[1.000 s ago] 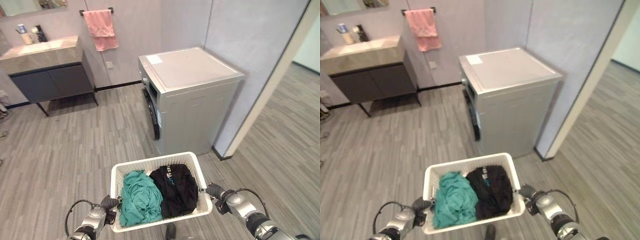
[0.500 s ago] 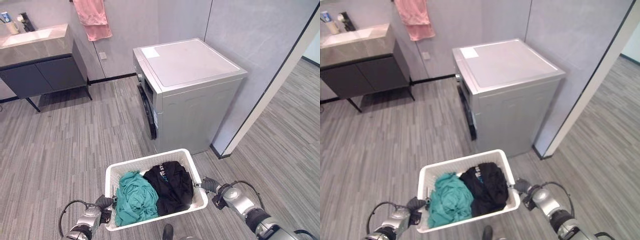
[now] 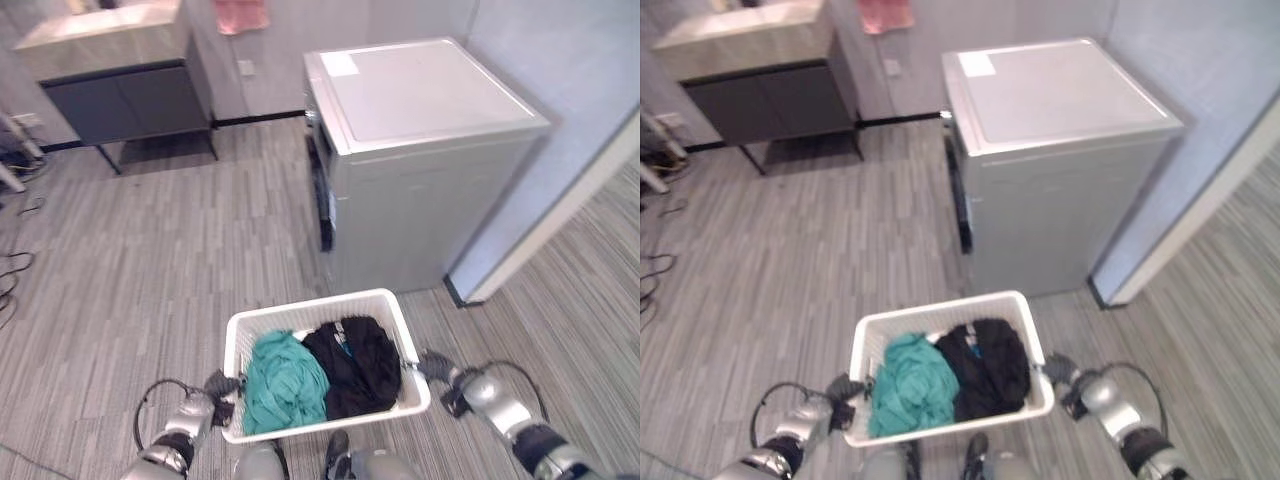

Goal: Grab the laundry basket,head to the washer,open it,put in the laundry and shut it.

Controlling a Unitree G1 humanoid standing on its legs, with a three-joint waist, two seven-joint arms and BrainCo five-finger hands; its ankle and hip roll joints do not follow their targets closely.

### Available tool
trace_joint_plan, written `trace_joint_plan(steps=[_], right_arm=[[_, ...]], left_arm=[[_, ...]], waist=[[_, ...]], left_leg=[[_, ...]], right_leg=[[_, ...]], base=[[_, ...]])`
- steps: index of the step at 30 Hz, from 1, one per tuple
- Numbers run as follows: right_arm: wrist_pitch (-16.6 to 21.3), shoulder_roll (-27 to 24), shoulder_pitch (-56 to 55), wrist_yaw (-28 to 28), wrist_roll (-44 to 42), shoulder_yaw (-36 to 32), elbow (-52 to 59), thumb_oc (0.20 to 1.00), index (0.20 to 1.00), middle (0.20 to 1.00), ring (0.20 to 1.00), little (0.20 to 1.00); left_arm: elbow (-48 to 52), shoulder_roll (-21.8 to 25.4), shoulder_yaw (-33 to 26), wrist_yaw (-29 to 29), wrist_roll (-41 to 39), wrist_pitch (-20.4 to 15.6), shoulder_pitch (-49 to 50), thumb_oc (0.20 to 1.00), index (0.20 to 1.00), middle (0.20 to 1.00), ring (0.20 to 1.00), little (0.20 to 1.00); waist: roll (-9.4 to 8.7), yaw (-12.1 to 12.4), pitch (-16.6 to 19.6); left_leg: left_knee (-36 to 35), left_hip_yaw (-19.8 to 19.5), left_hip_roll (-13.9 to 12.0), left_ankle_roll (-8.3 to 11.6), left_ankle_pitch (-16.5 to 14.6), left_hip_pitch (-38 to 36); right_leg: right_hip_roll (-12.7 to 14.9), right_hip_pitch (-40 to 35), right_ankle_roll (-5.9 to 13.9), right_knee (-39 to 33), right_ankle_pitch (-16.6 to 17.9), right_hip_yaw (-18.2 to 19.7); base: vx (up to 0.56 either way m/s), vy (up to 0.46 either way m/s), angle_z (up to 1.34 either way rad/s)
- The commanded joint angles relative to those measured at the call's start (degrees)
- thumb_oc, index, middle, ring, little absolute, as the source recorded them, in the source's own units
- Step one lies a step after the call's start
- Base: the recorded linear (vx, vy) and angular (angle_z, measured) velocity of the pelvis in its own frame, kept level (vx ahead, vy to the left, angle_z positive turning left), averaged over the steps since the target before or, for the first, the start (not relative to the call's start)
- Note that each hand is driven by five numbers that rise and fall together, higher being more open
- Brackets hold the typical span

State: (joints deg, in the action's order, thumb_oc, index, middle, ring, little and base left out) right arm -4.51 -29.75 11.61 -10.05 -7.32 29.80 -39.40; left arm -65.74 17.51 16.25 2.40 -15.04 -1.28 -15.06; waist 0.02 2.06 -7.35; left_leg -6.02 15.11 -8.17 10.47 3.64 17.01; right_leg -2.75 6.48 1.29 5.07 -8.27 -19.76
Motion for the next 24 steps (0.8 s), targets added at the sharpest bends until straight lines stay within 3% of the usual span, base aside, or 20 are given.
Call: trace_joint_plan(steps=[1,4,7,9,10,11,13,16,17,19,20,22,23,24], right_arm=[[6.49,1.71,-0.15,-0.87,-0.28,-2.88,7.46,0.2,0.2,0.2,0.2,0.2],[6.04,2.53,-1.98,-1.25,0.01,-3.88,8.69,0.2,0.2,0.2,0.2,0.2],[5.99,3.33,-3.4,-1.75,0.88,-4.32,9.42,0.2,0.2,0.2,0.2,0.2],[5.73,4.07,-4.18,-1.68,1.75,-4.93,8.92,0.2,0.2,0.2,0.2,0.2],[5.69,4.59,-4.16,-1.62,1.98,-4.94,8.0,0.2,0.2,0.2,0.2,0.2],[5.7,4.59,-4.23,-1.62,1.97,-4.95,7.96,0.2,0.2,0.2,0.2,0.2],[5.58,5.01,-4.24,-1.86,1.77,-5.05,7.88,0.2,0.2,0.2,0.2,0.2],[5.32,5.59,-4.54,-2.52,1.88,-5.02,8.13,0.2,0.2,0.2,0.2,0.2],[5.21,6.17,-4.13,-2.55,2.09,-4.39,7.67,0.2,0.2,0.2,0.2,0.2],[5.03,6.34,-3.9,-2.63,2.11,-4.29,7.51,0.2,0.2,0.2,0.2,0.2],[5.13,6.13,-4.0,-2.54,2.09,-4.42,7.7,0.2,0.2,0.2,0.2,0.2],[5.13,5.82,-4.6,-2.73,1.7,-4.74,8.28,0.2,0.2,0.2,0.2,0.2],[5.28,5.24,-4.92,-2.87,1.27,-5.33,8.8,0.2,0.2,0.2,0.2,0.2],[5.28,5.22,-4.94,-2.87,1.27,-5.31,8.81,0.2,0.2,0.2,0.2,0.2]], left_arm=[[-0.26,5.01,-1.78,-1.11,1.06,-1.85,0.48,0.2,0.2,0.2,0.2,0.2],[-0.09,5.49,-2.49,-1.39,1.24,-1.64,0.91,0.2,0.2,0.2,0.2,0.2],[1.17,6.13,-2.51,-1.12,1.59,-1.76,1.72,0.2,0.2,0.2,0.2,0.2],[2.75,6.7,-2.67,-0.97,1.99,-1.71,2.48,0.2,0.2,0.2,0.2,0.2],[3.53,6.87,-2.84,-0.97,1.68,-1.65,2.98,0.2,0.2,0.2,0.2,0.2],[3.53,6.85,-2.78,-0.96,1.69,-1.64,3.04,0.2,0.2,0.2,0.2,0.2],[5.07,7.2,-2.93,-0.93,1.58,-1.69,3.67,0.2,0.2,0.2,0.2,0.2],[6.79,7.67,-3.28,-0.89,1.82,-1.58,5.0,0.2,0.2,0.2,0.2,0.2],[8.26,8.07,-3.34,-1.01,1.61,-1.46,5.6,0.2,0.2,0.2,0.2,0.2],[9.47,8.27,-3.32,-0.87,1.79,-1.28,5.92,0.2,0.2,0.2,0.2,0.2],[10.78,8.64,-3.34,-0.94,2.16,-1.23,6.26,0.2,0.2,0.2,0.2,0.2],[13.77,9.14,-3.31,-0.73,2.7,-1.18,7.13,0.2,0.2,0.2,0.2,0.2],[17.65,10.0,-3.32,-0.36,2.82,-1.21,8.32,0.2,0.2,0.2,0.2,0.2],[17.7,10.0,-3.35,-0.36,2.82,-1.17,8.37,0.2,0.2,0.2,0.2,0.2]], waist=[[-1.83,0.29,3.3],[-2.4,-0.1,5.19],[-3.87,-0.27,6.25],[-4.78,-0.2,7.34],[-4.87,0.01,8.02],[-5.08,-0.04,8.05],[-4.75,0.03,7.97],[-4.08,0.66,8.06],[-3.48,1.41,7.76],[-3.12,1.39,7.54],[-2.85,0.96,7.61],[-2.53,0.31,7.63],[-1.35,-0.39,7.12],[-1.35,-0.48,7.13]], left_leg=[[3.4,2.45,1.64,-4.49,11.17,1.58],[8.53,4.16,1.51,-6.25,8.43,0.07],[14.24,5.6,2.23,-7.91,4.4,0.17],[17.65,6.51,3.33,-9.29,0.81,-0.1],[18.03,7.02,4.39,-10.22,-1.03,-0.98],[18.32,6.37,4.84,-9.73,-2.24,-1.3],[18.17,6.83,6.05,-10.88,-3.9,-3.01],[16.74,7.99,7.33,-11.9,-5.41,-5.8],[15.42,8.19,8.32,-12.58,-5.8,-7.46],[14.37,7.8,8.96,-12.91,-5.67,-8.11],[13.26,7.66,9.28,-13.24,-4.34,-7.98],[11.01,6.62,10.65,-13.08,-3.5,-9.75],[9.07,5.52,10.31,-12.31,-2.79,-11.5],[9.04,5.44,10.35,-12.29,-2.77,-11.51]], right_leg=[[3.34,-11.62,2.26,-4.17,5.84,5.36],[6.13,-14.34,3.94,-1.73,4.08,6.87],[9.52,-14.25,5.07,0.68,6.02,8.42],[12.46,-14.73,6.55,1.93,9.75,8.81],[14.31,-14.08,7.39,3.51,13.46,9.66],[14.61,-14.52,7.77,3.69,12.83,9.85],[16.88,-13.59,8.16,5.98,17.31,9.8],[19.64,-13.71,9.13,7.47,21.29,6.46],[21.32,-13.08,9.67,10.37,23.28,3.51],[21.26,-12.29,9.6,12.4,23.26,3.23],[18.62,-11.22,8.5,12.15,22.65,5.0],[14.65,-8.16,7.42,12.04,18.74,5.86],[11.45,-3.44,6.2,10.63,13.28,4.36],[11.5,-3.43,6.19,10.73,13.18,4.28]], base=[[0.45,0.316,-0.62],[0.33,0.266,-0.69],[0.3,0.291,-0.52],[0.36,0.386,-0.51],[0.31,0.331,-0.5],[0.29,0.352,-0.4],[0.18,0.293,-0.19],[0.17,0.338,-0.12],[0.13,0.305,-0.31],[0.07,0.224,-0.04],[0.08,0.202,-0.04],[0.13,0.194,0.16],[0.13,0.155,0.31],[0.09,0.116,0.27]])
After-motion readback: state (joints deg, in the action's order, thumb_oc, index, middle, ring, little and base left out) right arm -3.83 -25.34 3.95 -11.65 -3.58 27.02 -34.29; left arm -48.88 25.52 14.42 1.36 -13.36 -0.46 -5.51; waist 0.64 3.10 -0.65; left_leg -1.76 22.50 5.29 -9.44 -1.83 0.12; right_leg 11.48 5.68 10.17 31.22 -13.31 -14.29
